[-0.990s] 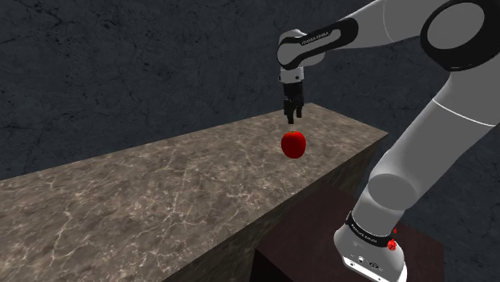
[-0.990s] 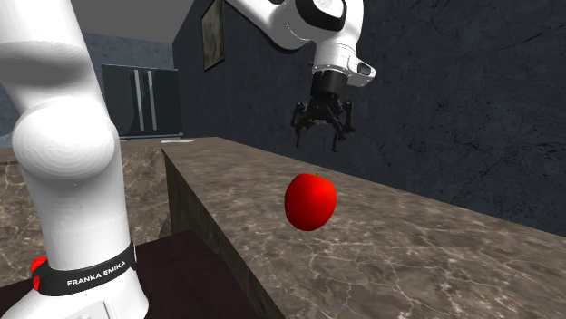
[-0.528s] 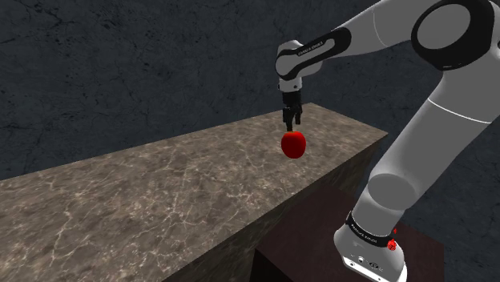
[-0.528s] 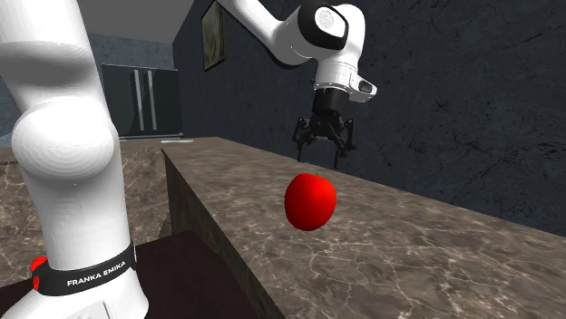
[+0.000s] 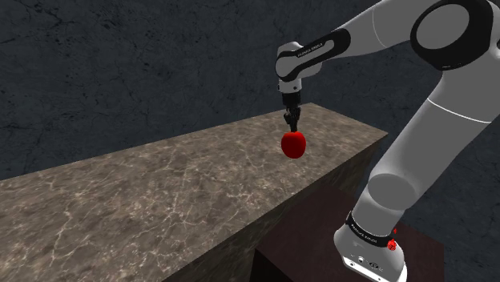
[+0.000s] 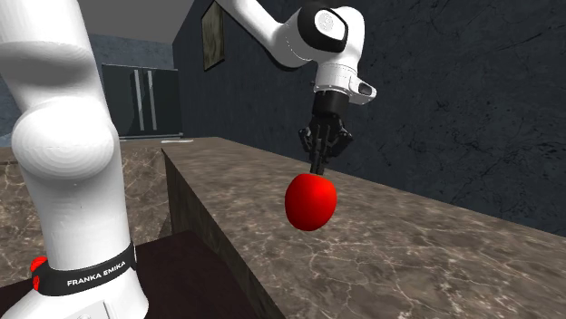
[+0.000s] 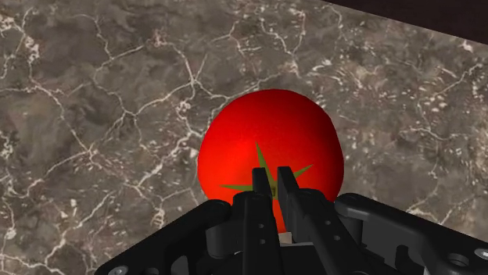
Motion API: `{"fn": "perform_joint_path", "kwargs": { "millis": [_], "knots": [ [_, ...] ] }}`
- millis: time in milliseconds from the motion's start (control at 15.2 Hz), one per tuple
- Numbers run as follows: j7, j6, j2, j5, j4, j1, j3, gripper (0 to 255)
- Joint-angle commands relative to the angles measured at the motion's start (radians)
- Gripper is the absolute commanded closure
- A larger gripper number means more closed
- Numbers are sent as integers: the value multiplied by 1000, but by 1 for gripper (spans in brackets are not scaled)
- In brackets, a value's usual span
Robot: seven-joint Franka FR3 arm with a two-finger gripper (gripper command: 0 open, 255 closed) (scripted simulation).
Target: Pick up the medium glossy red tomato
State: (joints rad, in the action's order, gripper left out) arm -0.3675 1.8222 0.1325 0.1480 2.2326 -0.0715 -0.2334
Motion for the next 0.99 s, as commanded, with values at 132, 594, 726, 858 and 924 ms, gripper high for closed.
{"fn": "perform_joint_path", "kwargs": {
  "millis": [132, 594, 726, 858, 924],
  "knots": [
    [1, -2, 1, 0, 1, 1, 1, 255],
    [-3, -97, 33, 1, -62, 2, 6, 255],
    [-5, -124, 40, 1, -83, 3, 7, 255],
    [-7, -151, 46, 1, -103, 3, 8, 255],
    [-8, -164, 49, 1, -114, 3, 9, 255]
  ]
}}
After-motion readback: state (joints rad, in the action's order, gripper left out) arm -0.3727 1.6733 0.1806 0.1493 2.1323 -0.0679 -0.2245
